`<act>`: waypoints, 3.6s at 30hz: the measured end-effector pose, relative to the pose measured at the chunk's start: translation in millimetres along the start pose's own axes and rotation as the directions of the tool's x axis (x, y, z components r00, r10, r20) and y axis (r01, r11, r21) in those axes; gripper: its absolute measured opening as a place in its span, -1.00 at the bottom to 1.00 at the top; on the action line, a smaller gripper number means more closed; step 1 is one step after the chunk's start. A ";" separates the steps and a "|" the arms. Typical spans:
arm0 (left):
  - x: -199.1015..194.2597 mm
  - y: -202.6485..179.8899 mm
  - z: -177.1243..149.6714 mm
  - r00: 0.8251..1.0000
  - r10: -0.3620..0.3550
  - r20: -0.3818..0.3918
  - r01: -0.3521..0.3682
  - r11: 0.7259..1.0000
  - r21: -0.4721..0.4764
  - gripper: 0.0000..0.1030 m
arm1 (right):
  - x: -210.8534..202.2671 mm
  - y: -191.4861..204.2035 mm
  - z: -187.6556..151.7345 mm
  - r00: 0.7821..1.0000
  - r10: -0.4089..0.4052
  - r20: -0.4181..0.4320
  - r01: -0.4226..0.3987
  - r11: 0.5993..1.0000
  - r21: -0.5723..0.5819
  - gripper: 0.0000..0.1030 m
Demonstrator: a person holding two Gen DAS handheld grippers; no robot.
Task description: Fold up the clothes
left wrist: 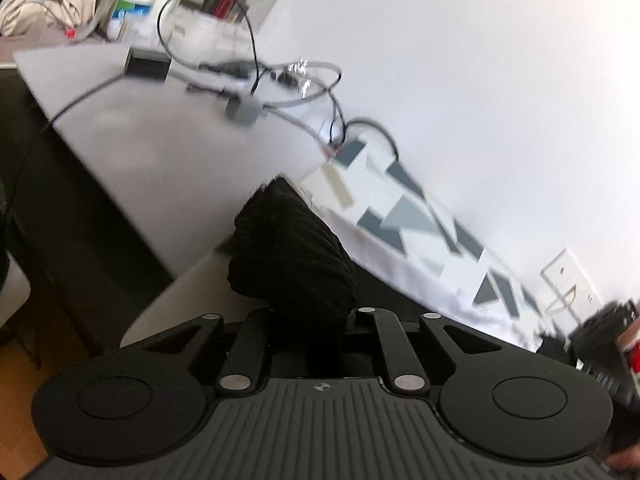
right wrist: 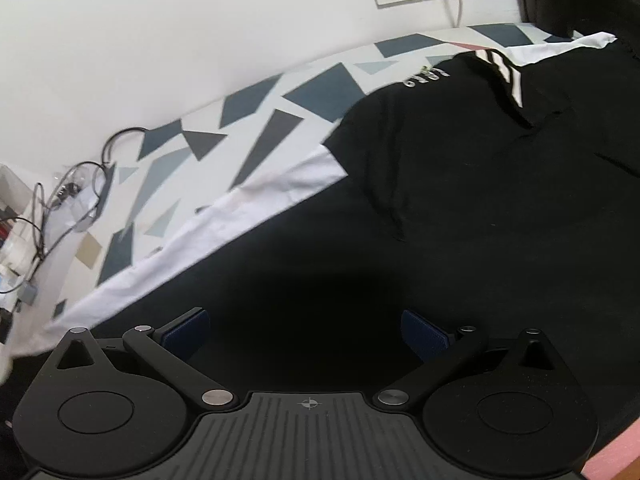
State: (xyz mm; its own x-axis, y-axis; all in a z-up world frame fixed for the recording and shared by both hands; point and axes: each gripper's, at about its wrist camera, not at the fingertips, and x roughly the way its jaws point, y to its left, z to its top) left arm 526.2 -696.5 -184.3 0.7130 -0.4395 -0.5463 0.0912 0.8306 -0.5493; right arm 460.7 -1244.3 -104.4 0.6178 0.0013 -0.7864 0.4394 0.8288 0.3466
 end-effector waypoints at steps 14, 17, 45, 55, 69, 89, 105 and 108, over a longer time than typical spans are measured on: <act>-16.0 45.6 43.1 0.984 0.151 0.096 -0.144 0.987 -0.075 -0.76 | 41.6 35.0 -3.9 0.996 -0.086 0.011 0.086 0.977 -0.196 0.99; -19.4 40.6 41.5 0.982 0.160 0.098 -0.156 0.987 -0.047 -0.76 | 56.3 49.0 -0.4 0.992 -0.126 0.024 0.127 0.950 -0.284 0.99; 73.8 -312.4 -205.2 0.859 -0.236 -0.455 0.502 0.562 0.657 -0.77 | -55.1 -243.0 50.1 0.975 -0.201 0.095 0.179 0.962 0.204 0.98; 26.4 -287.8 -175.1 0.884 -0.252 -0.394 0.466 0.544 0.698 0.75 | -54.2 -234.0 75.3 0.971 0.229 0.072 -0.240 0.923 0.299 0.99; 28.8 -167.8 -143.9 0.930 0.008 -0.368 0.280 0.634 0.721 0.76 | 21.1 -122.9 92.3 0.978 0.208 -0.019 -0.206 0.976 0.069 -0.36; 66.7 -195.6 -109.2 0.914 0.020 -0.405 0.255 0.749 0.611 0.99 | -32.4 -199.1 78.5 0.962 0.095 0.256 -0.153 0.965 0.215 0.98; 114.3 -320.2 -194.0 0.898 0.136 -0.419 0.248 0.629 0.737 0.99 | -85.9 -335.0 40.8 0.899 -0.318 0.302 0.250 0.938 0.242 0.99; 118.3 -328.2 -197.5 0.893 0.191 -0.407 0.191 0.659 0.728 1.00 | -69.6 -360.1 60.2 0.912 -0.310 0.269 0.249 0.939 0.236 0.98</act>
State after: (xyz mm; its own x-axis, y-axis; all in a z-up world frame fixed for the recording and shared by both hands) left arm 443.3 -1088.7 -193.5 0.3709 -0.3728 -0.8506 0.7021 0.7121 -0.0059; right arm 298.7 -1576.6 -143.7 0.6029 -0.4059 -0.6868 0.7206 0.6465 0.2504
